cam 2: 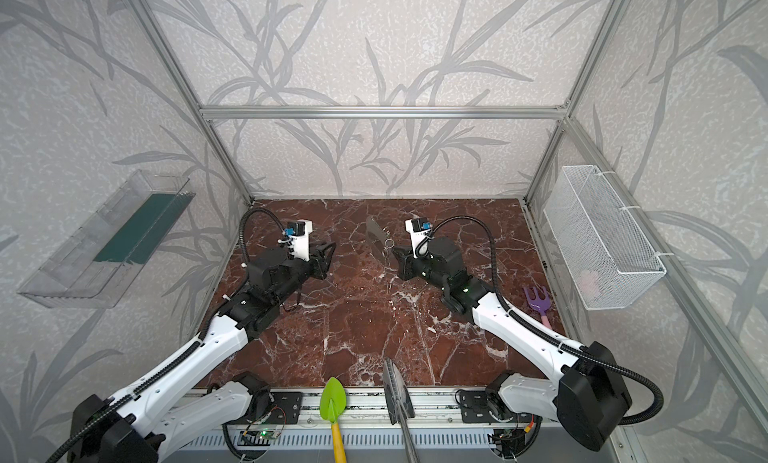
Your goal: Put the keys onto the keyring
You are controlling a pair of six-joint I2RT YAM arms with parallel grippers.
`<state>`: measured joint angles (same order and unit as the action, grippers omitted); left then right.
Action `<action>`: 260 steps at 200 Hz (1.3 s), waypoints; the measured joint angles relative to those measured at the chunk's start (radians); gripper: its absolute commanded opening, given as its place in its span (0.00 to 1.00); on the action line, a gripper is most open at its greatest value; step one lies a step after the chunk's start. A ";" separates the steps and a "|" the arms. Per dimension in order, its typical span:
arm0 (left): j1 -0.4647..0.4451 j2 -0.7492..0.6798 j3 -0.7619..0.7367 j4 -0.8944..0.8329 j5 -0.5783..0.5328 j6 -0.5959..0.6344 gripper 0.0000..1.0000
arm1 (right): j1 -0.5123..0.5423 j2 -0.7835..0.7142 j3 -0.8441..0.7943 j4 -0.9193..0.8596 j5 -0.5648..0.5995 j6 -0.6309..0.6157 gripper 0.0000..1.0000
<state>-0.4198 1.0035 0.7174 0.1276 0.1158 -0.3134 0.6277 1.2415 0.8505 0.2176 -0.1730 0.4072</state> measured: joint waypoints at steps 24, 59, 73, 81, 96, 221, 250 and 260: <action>0.099 0.040 0.002 0.009 0.167 -0.121 0.35 | -0.017 0.040 0.003 0.077 -0.031 0.047 0.00; 0.166 0.131 0.002 0.120 0.397 -0.310 0.34 | -0.019 0.104 0.005 0.205 -0.076 0.109 0.00; 0.167 0.170 0.002 0.195 0.470 -0.386 0.33 | -0.019 0.129 0.005 0.257 -0.094 0.135 0.00; 0.168 0.188 0.002 0.241 0.500 -0.425 0.33 | -0.019 0.140 0.005 0.283 -0.105 0.147 0.00; 0.168 0.220 -0.002 0.338 0.548 -0.496 0.33 | -0.019 0.158 0.007 0.328 -0.126 0.169 0.00; 0.173 0.401 -0.063 0.808 0.615 -0.761 0.32 | -0.019 0.224 0.021 0.545 -0.231 0.303 0.00; 0.173 0.414 -0.064 0.879 0.612 -0.789 0.29 | -0.018 0.224 0.021 0.559 -0.236 0.311 0.00; 0.174 0.414 -0.064 0.901 0.611 -0.797 0.27 | -0.018 0.224 0.021 0.568 -0.237 0.317 0.00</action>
<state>-0.2462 1.4174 0.6533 1.0283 0.7265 -1.1103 0.6094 1.4658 0.8719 0.7853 -0.4099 0.7246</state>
